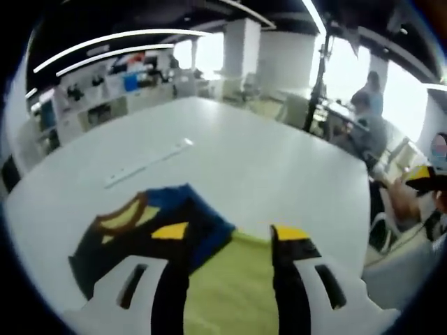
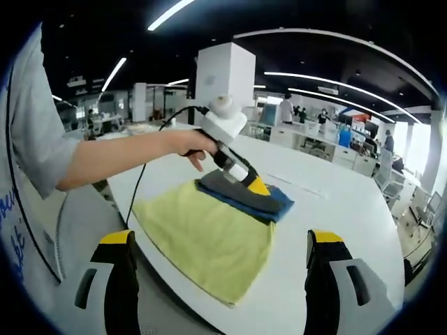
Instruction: Fold the garment on the visible template until the final outline fits inside the template.
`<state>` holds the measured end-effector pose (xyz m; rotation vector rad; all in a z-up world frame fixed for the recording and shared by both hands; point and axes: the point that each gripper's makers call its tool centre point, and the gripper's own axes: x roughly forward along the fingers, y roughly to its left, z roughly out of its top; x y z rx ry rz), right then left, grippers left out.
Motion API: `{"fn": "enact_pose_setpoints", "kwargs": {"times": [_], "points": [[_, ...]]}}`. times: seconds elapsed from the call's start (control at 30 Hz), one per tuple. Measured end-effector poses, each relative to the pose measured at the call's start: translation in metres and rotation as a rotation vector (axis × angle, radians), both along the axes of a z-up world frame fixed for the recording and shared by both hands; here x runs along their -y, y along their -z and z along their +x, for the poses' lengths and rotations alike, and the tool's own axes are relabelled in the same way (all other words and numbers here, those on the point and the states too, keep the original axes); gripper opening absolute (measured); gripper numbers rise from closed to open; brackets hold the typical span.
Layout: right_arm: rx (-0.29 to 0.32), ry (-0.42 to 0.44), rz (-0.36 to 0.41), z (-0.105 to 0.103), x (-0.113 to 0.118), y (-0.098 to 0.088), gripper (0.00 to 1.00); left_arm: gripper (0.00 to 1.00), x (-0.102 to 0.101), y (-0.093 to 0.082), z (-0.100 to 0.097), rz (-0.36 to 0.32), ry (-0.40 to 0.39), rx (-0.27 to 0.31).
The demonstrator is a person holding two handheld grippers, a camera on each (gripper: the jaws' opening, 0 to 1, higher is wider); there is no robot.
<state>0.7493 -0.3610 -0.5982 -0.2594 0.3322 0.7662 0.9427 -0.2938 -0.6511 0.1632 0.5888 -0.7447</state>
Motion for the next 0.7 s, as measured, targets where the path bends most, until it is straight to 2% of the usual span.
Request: {"fn": "enact_pose_setpoints", "kwargs": {"times": [0.33, 0.57, 0.7], "points": [[0.007, -0.005, -0.008, -0.001, -0.006, -0.002, 1.00, 0.52, -0.026, -0.013, -0.018, -0.007, -0.011, 0.009], [0.004, 0.002, -0.008, 0.005, -0.006, 0.000, 1.00, 0.63, -0.041, -0.010, -0.035, 0.038, 0.013, 0.000], [0.002, 0.009, -0.021, 0.008, -0.005, 0.002, 1.00, 0.68, -0.050, -0.014, -0.043, 0.022, 0.011, 0.011]]}}
